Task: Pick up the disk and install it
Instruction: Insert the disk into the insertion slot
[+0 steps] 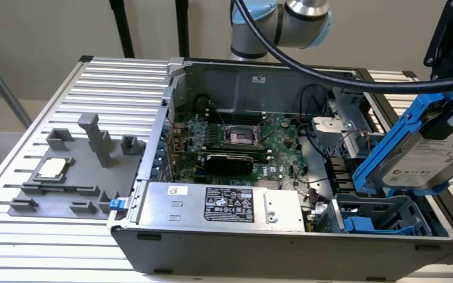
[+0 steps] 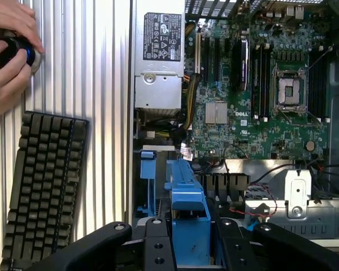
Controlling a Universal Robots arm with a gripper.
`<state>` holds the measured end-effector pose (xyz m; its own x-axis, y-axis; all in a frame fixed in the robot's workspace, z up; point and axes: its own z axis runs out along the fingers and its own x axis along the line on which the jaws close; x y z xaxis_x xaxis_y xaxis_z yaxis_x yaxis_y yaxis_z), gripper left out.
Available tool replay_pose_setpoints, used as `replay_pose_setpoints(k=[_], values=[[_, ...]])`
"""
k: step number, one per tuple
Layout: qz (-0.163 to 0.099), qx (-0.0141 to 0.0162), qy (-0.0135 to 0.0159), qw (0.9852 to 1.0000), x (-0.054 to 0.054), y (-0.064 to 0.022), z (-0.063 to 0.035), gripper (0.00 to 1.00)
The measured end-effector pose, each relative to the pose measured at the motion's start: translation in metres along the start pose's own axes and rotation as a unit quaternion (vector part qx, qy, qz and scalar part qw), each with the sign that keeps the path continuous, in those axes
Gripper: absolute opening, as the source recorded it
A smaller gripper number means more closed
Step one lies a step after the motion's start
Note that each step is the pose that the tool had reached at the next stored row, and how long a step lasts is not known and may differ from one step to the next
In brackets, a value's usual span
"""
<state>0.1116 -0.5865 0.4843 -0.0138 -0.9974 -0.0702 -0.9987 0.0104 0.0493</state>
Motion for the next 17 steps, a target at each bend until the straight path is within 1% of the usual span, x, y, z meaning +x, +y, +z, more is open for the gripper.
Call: replay_pose_setpoints(k=[4,5,6,7,9,10,12,17], values=[[0.0,0.0,0.0,1.0,0.0,0.0,0.0003,0.33],[0.0,0.0,0.0005,1.0,0.0,0.0,0.0006,0.33],[0.0,0.0,0.0021,1.0,0.0,0.0001,0.0011,0.33],[0.0,0.0001,0.0044,1.0,0.0,0.0002,0.0018,0.33],[0.0,0.0001,0.0101,0.9999,0.0,0.0004,0.0036,0.33],[0.001,0.0002,0.0119,0.9999,0.0,0.0005,0.0049,0.33],[0.001,0.0002,0.0131,0.9999,0.001,0.0011,0.0079,0.33],[0.001,0.0002,0.0146,0.9999,0.001,0.0036,0.0171,0.33]])
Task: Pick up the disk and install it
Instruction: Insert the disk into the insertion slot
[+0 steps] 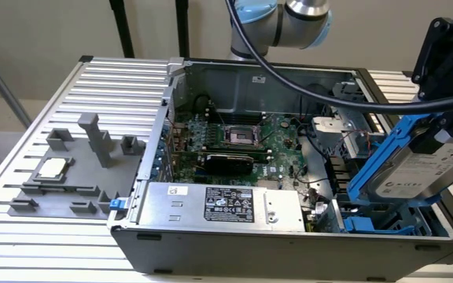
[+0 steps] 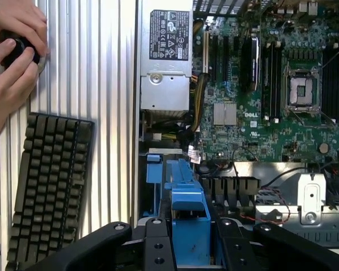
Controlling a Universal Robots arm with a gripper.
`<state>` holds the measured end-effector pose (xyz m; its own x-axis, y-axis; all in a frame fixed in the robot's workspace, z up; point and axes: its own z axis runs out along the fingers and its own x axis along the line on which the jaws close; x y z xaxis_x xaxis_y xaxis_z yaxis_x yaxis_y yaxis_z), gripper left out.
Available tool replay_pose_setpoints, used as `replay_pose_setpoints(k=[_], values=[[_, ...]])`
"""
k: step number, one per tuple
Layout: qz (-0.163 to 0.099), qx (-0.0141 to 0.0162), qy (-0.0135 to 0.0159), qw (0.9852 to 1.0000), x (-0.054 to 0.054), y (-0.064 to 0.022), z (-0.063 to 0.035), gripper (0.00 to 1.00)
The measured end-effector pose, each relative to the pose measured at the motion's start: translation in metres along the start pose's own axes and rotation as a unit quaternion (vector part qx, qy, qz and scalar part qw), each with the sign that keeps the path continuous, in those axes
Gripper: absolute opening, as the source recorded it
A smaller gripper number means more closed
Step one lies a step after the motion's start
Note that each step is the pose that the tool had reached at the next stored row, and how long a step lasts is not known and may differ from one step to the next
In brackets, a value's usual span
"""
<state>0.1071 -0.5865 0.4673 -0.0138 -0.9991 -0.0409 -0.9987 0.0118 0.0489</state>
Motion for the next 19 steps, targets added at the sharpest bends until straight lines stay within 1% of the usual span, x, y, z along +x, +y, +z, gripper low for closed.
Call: replay_pose_setpoints(k=[5,12,19], values=[[0.0,0.0,0.0012,1.0,0.0,0.0007,0.0076,0.33],[0.0,0.0,0.0014,1.0,0.001,0.0005,0.0149,0.33],[0.0,0.0,0.0015,1.0,0.001,0.0003,0.0185,0.33]])
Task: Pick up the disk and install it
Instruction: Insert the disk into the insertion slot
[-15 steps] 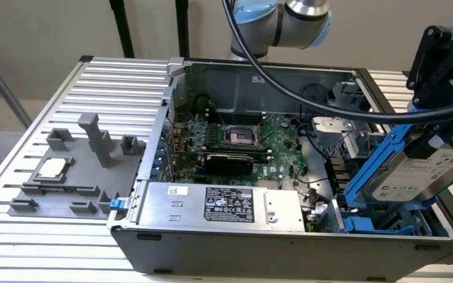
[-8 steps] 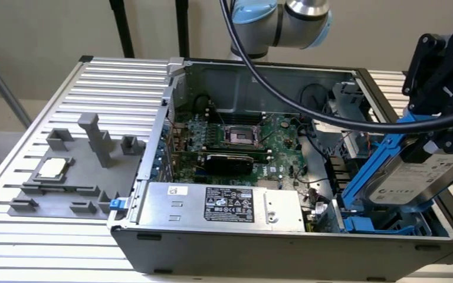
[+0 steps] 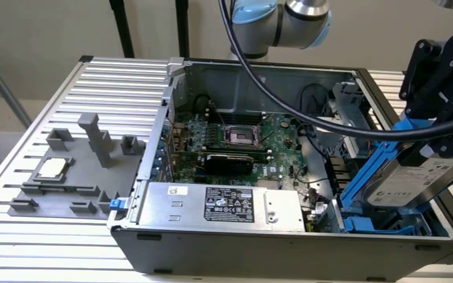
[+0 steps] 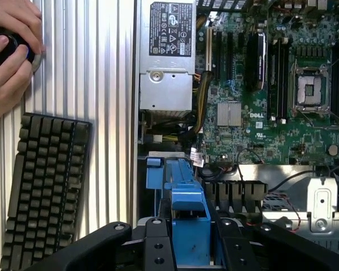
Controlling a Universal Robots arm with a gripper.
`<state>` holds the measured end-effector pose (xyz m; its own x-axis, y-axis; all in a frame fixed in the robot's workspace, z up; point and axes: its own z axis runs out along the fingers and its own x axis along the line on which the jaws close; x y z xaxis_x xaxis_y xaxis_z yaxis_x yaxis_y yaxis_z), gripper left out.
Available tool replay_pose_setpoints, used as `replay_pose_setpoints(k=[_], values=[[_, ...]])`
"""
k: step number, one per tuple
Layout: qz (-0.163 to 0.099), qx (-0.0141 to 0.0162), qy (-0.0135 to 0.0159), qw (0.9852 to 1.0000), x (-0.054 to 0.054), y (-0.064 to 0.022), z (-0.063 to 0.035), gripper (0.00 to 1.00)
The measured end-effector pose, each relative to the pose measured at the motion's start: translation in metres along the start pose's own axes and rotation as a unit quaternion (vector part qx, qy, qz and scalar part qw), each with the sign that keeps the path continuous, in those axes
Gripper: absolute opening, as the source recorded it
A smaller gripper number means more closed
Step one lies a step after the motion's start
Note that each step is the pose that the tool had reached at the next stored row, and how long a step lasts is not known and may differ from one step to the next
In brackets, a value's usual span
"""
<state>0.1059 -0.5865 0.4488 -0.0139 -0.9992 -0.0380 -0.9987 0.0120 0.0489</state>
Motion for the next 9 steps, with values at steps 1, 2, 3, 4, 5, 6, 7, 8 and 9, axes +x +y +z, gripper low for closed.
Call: replay_pose_setpoints(k=[1,2,3,4,5,6,7,8,9], values=[[0.0,0.0,0.0,1.0,0.0,0.0,0.0003,0.33],[0.0,0.0,0.0001,1.0,0.0,0.0,0.0006,0.33],[0.0,0.0,0.0002,1.0,0.0,0.0,0.0009,0.33],[0.0,0.0,0.0003,1.0,0.0,-0.0001,0.0012,0.33],[0.0,0.0,0.0004,1.0,0.0,-0.0001,0.0015,0.33],[0.0,0.0,0.0005,1.0,0.0,-0.0001,0.0018,0.33],[0.0,0.0,0.0006,1.0,0.0001,-0.0001,0.0021,0.33],[0.0,0.0,0.0007,1.0,0.0001,-0.0001,0.0023,0.33],[0.0,0.0,0.0008,1.0,0.0001,-0.0001,0.0025,0.33]])
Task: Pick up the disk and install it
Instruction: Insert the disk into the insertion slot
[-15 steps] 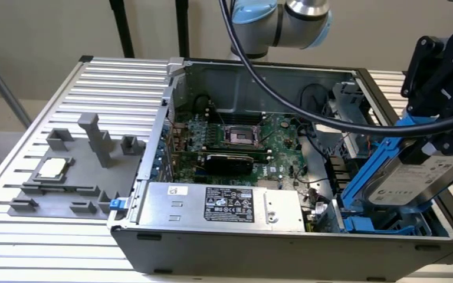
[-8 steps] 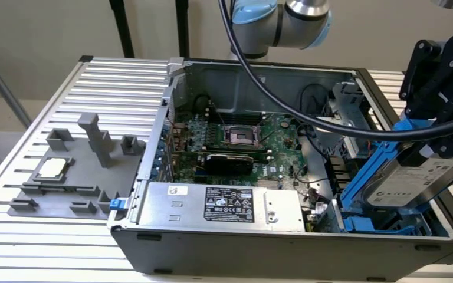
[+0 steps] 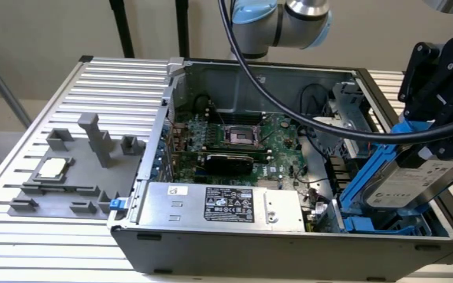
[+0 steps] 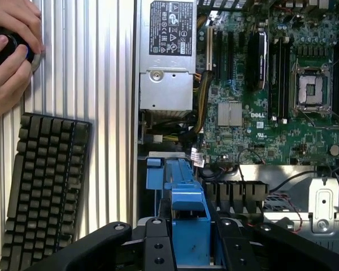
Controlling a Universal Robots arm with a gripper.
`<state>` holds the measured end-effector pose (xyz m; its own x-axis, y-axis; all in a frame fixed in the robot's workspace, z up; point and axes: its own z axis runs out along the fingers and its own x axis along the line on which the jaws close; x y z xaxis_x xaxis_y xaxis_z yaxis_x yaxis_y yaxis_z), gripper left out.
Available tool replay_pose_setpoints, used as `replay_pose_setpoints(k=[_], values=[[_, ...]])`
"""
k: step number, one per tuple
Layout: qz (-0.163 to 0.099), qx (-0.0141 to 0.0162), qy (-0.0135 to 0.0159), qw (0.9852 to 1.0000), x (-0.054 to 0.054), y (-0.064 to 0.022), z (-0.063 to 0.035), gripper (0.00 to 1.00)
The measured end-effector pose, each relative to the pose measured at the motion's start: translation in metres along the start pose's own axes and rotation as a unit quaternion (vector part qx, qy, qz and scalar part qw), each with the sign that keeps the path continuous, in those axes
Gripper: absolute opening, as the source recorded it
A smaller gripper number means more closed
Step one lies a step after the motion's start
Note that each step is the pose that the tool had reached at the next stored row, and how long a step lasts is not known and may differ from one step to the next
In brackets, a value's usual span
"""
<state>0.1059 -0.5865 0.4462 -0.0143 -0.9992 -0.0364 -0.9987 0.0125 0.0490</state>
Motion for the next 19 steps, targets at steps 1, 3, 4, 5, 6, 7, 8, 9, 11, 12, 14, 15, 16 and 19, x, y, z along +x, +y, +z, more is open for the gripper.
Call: replay_pose_setpoints(k=[1,3,4,5,6,7,8,9,11,12,14,15,16,19], values=[[0.0,0.0,0.0001,1.0,0.0,0.0,0.0002,0.33],[0.0,-0.0002,0.0001,1.0,0.0,0.0,0.0006,0.33],[0.0,-0.0003,0.0002,1.0,0.0,0.0,0.0008,0.33],[0.0,-0.0005,0.0002,1.0,0.0,0.0,0.0009,0.33],[0.0,-0.0007,0.0002,1.0,-0.0001,-0.0001,0.0011,0.33],[0.0,-0.001,0.0002,1.0,-0.0001,-0.0002,0.0011,0.33],[0.0,-0.0013,0.0002,1.0,-0.0001,-0.0003,0.0012,0.33],[0.0,-0.0015,0.0001,1.0,-0.0002,-0.0005,0.0014,0.33],[0.0,-0.002,0.0002,1.0,-0.0003,-0.0011,0.0015,0.33],[0.0,-0.0023,0.0002,1.0,-0.0004,-0.0016,0.0015,0.33],[0.0,-0.0029,0.0001,1.0,-0.0004,-0.0027,0.0018,0.33],[0.0,-0.0032,0.0001,1.0,-0.0004,-0.0032,0.0018,0.33],[0.0,-0.0035,0.0001,1.0,-0.0004,-0.0033,0.0018,0.33],[0.001,-0.004,0.0003,1.0,-0.0004,-0.0036,0.0021,0.33]])
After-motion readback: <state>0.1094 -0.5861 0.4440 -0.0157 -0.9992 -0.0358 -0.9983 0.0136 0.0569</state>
